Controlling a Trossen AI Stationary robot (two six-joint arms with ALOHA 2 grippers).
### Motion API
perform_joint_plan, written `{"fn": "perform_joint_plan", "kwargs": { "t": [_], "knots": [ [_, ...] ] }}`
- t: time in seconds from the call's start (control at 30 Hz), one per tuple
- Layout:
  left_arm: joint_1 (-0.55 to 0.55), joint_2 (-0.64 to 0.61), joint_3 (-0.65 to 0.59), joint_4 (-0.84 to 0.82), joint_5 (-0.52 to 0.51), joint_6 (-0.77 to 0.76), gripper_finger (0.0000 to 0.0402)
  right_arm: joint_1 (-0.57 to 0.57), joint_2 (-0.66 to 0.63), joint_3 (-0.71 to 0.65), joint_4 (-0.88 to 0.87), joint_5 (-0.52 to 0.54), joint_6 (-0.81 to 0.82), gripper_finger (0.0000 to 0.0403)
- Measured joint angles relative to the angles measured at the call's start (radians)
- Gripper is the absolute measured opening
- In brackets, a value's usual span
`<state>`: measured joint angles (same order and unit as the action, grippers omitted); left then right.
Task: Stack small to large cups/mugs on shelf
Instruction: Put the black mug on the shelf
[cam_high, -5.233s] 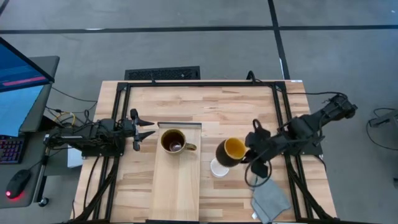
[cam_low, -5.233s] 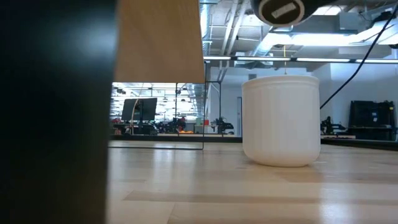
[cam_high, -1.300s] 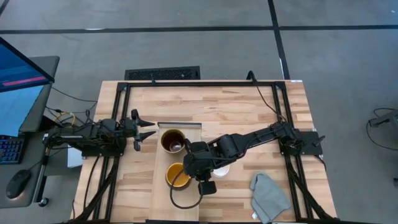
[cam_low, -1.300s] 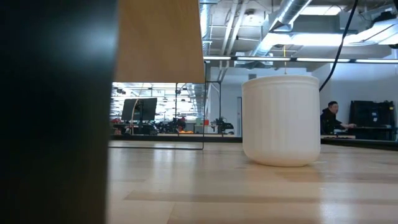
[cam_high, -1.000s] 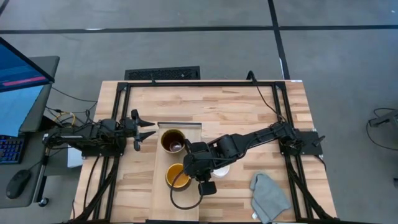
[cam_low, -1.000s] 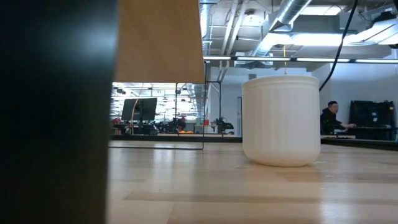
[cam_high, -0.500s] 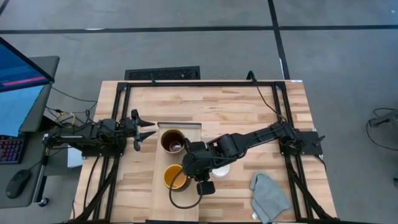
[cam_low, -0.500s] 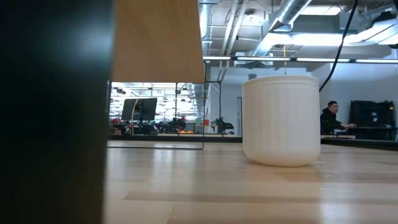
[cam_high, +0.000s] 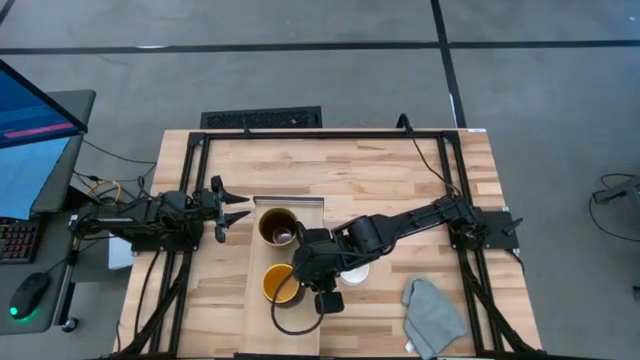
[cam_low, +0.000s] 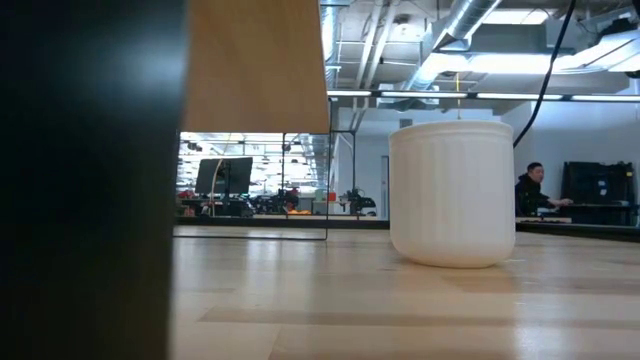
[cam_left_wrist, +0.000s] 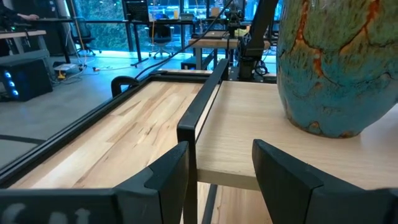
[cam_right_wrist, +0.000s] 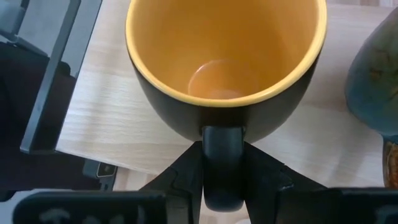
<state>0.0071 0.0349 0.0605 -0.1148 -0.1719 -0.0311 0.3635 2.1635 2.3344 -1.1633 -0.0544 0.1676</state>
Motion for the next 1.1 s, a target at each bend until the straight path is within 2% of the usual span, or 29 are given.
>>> {"fn": "perform_joint_plan", "kwargs": {
  "t": [0.83, 1.1],
  "knots": [
    [0.0, 0.0, 0.0, 0.0, 0.0, 0.0, 0.0169, -0.006, 0.002, 0.0, 0.04, -0.006, -0.008, 0.0113],
    [0.0, 0.0, 0.0, 0.0, 0.0, 0.0, 0.0169, -0.006, 0.002, 0.0, 0.039, -0.008, 0.034, 0.0113]
  ]
}}
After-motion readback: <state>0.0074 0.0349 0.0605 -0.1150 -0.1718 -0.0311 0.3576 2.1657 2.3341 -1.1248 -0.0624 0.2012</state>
